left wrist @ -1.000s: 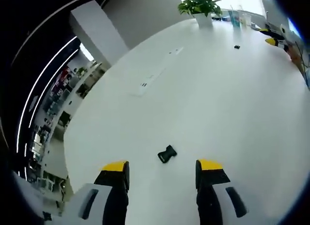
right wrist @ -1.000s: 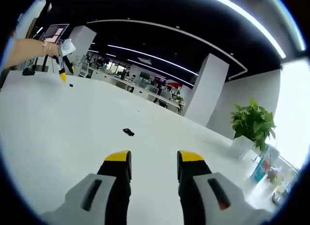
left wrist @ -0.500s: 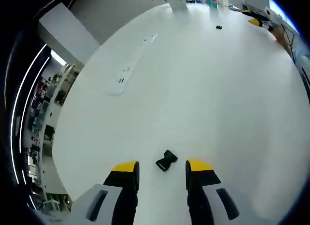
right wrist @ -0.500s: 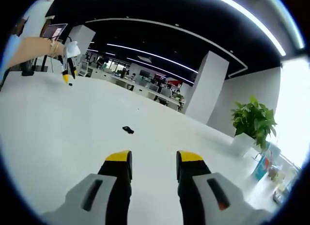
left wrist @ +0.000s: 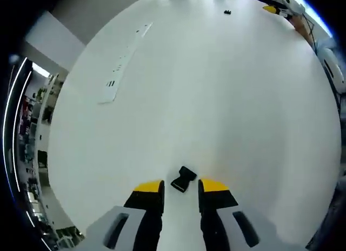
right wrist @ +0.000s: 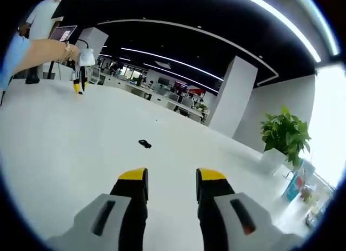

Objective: Snap the two parts of the plastic buckle together until the buckle closes and remains connected.

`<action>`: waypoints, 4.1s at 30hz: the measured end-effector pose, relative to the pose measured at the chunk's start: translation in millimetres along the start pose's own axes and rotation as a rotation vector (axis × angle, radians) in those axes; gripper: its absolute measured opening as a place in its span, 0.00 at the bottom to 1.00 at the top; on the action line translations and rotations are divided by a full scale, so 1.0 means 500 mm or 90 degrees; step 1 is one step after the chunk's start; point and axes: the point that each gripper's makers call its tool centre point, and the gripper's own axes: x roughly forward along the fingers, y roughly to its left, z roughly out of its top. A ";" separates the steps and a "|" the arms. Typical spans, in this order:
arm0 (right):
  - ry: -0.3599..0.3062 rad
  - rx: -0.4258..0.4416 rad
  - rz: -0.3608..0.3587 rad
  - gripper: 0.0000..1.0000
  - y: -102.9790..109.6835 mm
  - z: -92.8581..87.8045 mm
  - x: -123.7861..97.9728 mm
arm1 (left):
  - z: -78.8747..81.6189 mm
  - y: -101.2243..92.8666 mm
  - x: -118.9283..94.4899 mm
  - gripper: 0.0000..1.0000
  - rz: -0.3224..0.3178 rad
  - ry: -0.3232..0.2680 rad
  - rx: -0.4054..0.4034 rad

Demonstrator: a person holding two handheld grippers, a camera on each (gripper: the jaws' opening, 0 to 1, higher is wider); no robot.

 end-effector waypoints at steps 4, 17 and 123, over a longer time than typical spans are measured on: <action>0.001 -0.002 0.009 0.35 0.006 -0.001 0.001 | 0.000 -0.008 0.002 0.20 -0.030 0.012 0.006; 0.000 -0.005 0.028 0.34 0.018 -0.001 0.002 | -0.002 -0.020 0.007 0.12 -0.116 0.078 -0.011; -0.021 -0.011 0.063 0.34 0.040 0.016 0.007 | 0.037 -0.331 -0.055 0.08 -0.135 0.089 -0.088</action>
